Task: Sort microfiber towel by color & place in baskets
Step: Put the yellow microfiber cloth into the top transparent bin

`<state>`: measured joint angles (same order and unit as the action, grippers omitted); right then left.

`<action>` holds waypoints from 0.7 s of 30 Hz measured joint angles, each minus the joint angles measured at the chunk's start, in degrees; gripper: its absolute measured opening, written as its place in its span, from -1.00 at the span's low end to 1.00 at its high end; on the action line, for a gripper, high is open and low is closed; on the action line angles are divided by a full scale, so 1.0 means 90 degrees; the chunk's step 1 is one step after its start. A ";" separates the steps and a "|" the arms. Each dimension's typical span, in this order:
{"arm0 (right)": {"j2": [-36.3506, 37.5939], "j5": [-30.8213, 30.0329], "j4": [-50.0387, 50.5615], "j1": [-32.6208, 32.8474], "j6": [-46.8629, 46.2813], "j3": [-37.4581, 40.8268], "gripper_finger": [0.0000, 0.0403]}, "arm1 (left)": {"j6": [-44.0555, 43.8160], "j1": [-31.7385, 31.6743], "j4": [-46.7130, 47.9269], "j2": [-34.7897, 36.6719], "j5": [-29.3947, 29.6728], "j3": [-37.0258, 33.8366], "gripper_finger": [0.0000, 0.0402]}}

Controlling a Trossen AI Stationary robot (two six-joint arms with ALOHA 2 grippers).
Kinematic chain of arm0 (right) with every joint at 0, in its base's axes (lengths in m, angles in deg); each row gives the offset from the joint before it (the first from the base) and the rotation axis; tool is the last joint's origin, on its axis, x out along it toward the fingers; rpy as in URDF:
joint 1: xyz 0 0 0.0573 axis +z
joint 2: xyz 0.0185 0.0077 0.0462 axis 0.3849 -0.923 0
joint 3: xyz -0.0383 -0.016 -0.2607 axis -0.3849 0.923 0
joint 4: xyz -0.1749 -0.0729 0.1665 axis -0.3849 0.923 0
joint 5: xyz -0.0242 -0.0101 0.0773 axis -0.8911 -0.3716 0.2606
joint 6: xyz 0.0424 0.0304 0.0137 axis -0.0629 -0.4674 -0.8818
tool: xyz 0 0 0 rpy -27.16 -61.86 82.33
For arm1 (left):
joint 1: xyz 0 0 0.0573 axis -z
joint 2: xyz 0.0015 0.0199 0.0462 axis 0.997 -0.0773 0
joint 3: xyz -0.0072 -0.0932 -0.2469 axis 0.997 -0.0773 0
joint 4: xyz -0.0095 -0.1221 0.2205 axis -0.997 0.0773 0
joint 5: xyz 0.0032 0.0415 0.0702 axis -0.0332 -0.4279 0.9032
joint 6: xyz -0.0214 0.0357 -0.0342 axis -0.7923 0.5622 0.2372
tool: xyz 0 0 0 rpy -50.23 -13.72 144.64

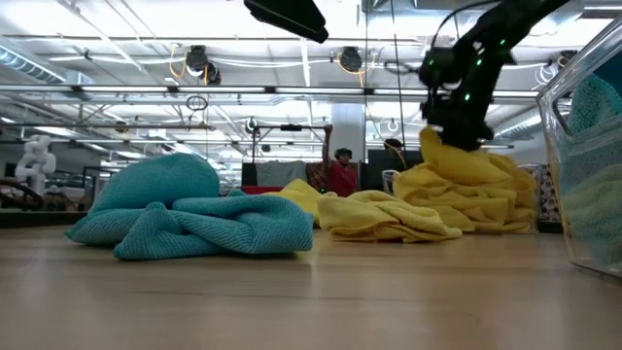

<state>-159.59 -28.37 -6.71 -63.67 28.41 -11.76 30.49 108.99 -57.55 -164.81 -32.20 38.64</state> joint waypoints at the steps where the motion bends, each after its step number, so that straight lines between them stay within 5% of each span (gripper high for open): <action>1: -0.0180 0.0041 -0.0074 0.0007 -0.0014 0.0000 -0.15 | -0.0004 0.0000 0.0011 0.0000 -0.0002 0.0000 0.14; 12: -0.1272 0.0346 -0.0600 0.0005 -0.0167 -0.0007 -0.15 | -0.0007 -0.0167 -0.0018 -0.0232 -0.0002 0.0002 0.14; 21: -0.0092 0.0365 0.0049 0.0007 -0.0167 0.0005 -0.15 | 0.0020 -0.0328 -0.0117 -0.0610 -0.0004 0.0002 0.14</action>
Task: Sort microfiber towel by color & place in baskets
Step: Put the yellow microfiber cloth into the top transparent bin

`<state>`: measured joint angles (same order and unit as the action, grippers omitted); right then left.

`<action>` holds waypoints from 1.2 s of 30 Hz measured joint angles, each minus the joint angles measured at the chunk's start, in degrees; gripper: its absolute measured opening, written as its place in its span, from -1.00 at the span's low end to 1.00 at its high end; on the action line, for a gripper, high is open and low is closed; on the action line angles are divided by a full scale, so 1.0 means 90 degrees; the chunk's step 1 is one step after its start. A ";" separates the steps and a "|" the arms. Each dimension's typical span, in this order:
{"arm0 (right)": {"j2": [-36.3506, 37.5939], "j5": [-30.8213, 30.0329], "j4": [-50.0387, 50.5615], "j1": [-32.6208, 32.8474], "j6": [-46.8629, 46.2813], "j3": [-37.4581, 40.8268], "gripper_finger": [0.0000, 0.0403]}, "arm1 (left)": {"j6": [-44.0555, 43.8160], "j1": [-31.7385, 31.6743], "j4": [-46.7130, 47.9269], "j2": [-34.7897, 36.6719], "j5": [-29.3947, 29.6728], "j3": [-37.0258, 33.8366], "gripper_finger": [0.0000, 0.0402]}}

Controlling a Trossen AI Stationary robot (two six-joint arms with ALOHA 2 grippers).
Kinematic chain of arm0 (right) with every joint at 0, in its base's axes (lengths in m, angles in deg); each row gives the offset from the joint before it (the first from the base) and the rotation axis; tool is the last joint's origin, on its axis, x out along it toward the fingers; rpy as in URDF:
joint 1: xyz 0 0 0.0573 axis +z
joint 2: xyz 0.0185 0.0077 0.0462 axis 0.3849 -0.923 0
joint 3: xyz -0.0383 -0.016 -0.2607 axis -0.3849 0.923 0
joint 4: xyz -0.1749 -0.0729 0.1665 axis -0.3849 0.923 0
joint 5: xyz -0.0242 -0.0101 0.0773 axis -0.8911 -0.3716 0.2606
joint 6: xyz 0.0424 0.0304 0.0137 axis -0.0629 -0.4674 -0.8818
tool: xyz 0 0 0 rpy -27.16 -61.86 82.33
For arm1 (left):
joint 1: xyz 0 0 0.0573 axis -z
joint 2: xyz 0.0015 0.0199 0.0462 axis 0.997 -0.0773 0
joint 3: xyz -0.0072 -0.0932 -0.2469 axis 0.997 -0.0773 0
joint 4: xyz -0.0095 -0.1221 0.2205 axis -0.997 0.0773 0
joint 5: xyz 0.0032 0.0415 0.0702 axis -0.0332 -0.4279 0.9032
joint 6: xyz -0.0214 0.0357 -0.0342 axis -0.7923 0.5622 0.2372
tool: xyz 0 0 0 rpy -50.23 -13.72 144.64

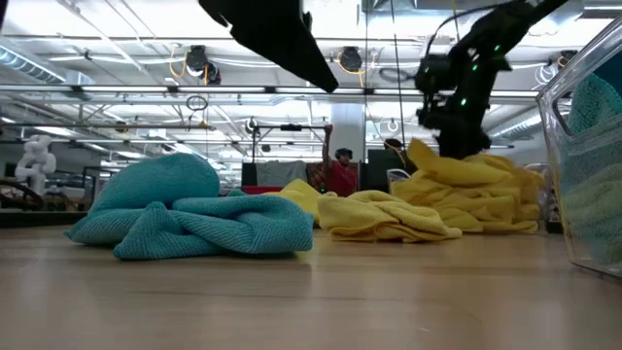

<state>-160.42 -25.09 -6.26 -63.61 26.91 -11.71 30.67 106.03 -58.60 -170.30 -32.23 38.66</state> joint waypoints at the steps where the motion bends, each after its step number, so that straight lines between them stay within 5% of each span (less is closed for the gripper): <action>1: 0.0216 0.0000 0.0072 0.0000 0.0000 0.0000 -0.15 | 0.0005 -0.0031 -0.0015 -0.0004 0.0002 0.0000 0.14; 9: 0.1851 0.0183 0.0507 0.0024 -0.0045 0.0000 -0.15 | 0.0029 -0.0534 -0.0170 -0.0009 -0.0073 0.0000 0.14; 16: 0.2780 0.0532 0.0828 0.0040 -0.0168 0.0000 -0.15 | 0.0035 -0.1055 -0.0765 -0.0500 -0.0985 -0.0002 0.14; 25: 0.3322 0.0802 0.0911 0.0792 -0.0387 0.0000 -0.15 | 0.0172 -0.1588 -0.1414 -0.1276 -0.1112 -0.0010 0.14; 36: 0.3417 0.0764 0.0892 0.1811 -0.0666 0.0000 -0.15 | -0.0144 -0.2093 -0.1517 -0.2073 -0.2401 -0.0007 0.13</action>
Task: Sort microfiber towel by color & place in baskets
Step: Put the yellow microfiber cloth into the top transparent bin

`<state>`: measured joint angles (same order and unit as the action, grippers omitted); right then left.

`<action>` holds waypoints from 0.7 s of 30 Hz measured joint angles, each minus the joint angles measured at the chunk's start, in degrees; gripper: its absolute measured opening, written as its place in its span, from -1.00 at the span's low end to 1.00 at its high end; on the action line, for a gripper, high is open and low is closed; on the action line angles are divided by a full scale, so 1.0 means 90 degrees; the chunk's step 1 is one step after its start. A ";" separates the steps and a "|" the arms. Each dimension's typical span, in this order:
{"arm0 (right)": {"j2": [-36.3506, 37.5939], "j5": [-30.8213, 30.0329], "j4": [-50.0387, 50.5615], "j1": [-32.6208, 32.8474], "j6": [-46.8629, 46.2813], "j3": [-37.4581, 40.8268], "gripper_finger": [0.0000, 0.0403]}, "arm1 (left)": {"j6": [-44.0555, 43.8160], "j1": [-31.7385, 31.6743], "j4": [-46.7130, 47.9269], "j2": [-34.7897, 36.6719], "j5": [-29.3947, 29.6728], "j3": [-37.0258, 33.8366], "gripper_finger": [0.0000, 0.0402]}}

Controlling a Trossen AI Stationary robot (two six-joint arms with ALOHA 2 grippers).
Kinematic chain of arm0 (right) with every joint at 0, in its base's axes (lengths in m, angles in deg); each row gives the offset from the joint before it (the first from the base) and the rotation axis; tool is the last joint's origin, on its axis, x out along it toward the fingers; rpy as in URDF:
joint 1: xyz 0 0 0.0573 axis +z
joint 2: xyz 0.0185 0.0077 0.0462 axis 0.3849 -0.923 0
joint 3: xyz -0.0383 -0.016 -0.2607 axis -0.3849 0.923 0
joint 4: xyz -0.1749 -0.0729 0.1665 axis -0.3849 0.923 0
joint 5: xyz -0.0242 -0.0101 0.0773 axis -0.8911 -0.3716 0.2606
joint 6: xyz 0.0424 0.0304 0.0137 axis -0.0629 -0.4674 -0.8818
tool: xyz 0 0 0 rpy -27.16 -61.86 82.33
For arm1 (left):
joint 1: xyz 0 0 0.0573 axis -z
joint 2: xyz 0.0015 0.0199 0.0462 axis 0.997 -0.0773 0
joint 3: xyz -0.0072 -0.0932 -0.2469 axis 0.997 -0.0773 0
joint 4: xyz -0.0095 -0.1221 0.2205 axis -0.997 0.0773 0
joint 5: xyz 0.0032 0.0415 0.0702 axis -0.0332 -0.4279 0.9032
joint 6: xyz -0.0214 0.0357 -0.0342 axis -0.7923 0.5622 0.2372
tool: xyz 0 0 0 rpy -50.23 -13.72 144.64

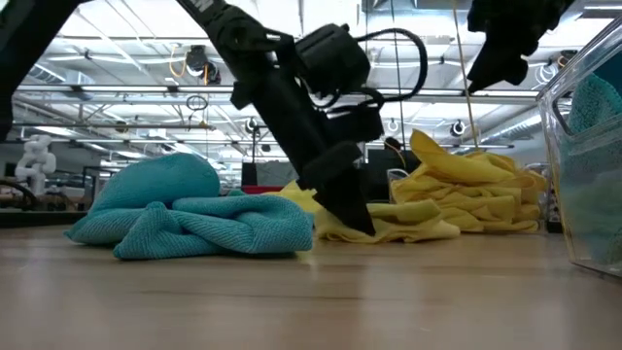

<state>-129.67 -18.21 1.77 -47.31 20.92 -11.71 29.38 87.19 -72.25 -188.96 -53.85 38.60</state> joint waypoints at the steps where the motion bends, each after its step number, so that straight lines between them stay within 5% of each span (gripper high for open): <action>1: 0.0000 -0.0038 -0.0022 0.0073 -0.0022 0.0000 -0.15 | -0.0022 -0.0010 -0.0012 -0.0031 0.0004 0.0004 0.12; 5: 0.0000 -0.0426 -0.0017 0.0386 -0.0143 0.0000 -0.15 | -0.0045 -0.0005 0.0018 -0.0088 0.0062 0.0024 -0.16; 10: 0.0000 -0.0484 -0.0013 0.0805 -0.0167 0.0000 -0.15 | 0.0060 -0.0007 0.0015 -0.0061 0.0079 0.0022 -0.87; 21: 0.0000 -0.0505 -0.0373 0.2226 -0.0189 0.0000 -0.15 | 0.0378 0.0188 0.0209 0.0022 0.0313 0.0478 -0.92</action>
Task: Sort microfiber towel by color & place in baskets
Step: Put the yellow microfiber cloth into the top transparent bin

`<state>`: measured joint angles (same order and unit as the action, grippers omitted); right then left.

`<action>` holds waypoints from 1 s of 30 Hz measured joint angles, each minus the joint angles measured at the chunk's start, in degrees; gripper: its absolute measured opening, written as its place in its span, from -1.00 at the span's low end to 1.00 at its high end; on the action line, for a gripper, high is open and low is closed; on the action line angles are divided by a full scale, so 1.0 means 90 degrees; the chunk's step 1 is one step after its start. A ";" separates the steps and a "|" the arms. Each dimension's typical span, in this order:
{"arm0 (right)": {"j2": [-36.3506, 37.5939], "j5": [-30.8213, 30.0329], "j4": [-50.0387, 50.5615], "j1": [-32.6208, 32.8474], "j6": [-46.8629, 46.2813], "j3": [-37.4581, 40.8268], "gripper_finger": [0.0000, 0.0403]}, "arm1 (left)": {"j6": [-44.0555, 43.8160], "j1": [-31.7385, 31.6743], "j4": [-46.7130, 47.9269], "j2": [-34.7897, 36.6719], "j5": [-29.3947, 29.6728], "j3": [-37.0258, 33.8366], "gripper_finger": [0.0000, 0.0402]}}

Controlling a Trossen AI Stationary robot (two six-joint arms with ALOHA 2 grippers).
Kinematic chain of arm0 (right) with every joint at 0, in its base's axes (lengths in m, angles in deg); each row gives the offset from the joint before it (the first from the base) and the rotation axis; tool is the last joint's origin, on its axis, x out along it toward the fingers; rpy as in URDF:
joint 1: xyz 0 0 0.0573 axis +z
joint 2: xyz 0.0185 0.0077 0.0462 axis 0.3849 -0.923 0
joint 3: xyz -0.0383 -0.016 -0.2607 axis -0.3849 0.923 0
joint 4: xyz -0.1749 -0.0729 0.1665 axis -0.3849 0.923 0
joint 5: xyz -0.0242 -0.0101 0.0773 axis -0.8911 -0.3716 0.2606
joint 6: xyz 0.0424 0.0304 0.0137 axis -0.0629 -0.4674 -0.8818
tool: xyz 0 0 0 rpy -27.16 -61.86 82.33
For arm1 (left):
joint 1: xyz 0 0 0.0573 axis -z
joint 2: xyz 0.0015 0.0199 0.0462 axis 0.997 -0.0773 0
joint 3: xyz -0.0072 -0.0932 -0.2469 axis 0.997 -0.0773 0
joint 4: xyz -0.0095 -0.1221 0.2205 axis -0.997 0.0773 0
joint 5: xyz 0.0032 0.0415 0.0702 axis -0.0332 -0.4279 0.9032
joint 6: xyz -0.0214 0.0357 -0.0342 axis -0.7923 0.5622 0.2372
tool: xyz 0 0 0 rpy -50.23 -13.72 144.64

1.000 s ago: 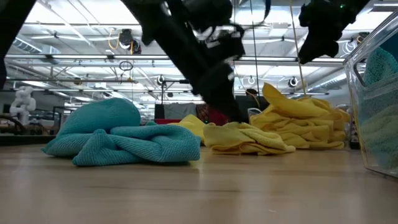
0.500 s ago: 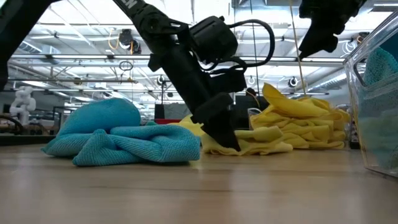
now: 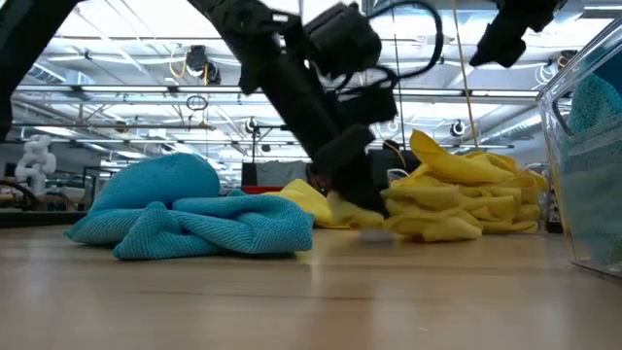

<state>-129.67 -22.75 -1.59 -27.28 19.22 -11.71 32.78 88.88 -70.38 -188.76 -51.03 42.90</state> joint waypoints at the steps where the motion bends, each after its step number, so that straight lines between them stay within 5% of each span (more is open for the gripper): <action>1: 0.0000 -0.0012 -0.0111 0.0138 0.0002 0.0000 -0.15 | 0.0074 0.0030 0.0057 0.0044 0.0115 0.0072 -0.93; 14: -0.0350 -0.0698 -0.0994 0.1719 0.0293 -0.0002 -0.15 | 0.0484 0.0314 0.0017 0.1264 0.0757 0.0328 -0.93; 30: -0.1616 -0.1673 -0.1805 0.3024 0.0426 -0.0005 0.01 | 0.0740 0.0771 -0.1176 0.1381 -0.0009 0.0326 -0.93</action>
<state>-144.21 -37.80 -17.83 -0.06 23.05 -11.76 39.44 95.82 -80.96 -176.33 -51.11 45.83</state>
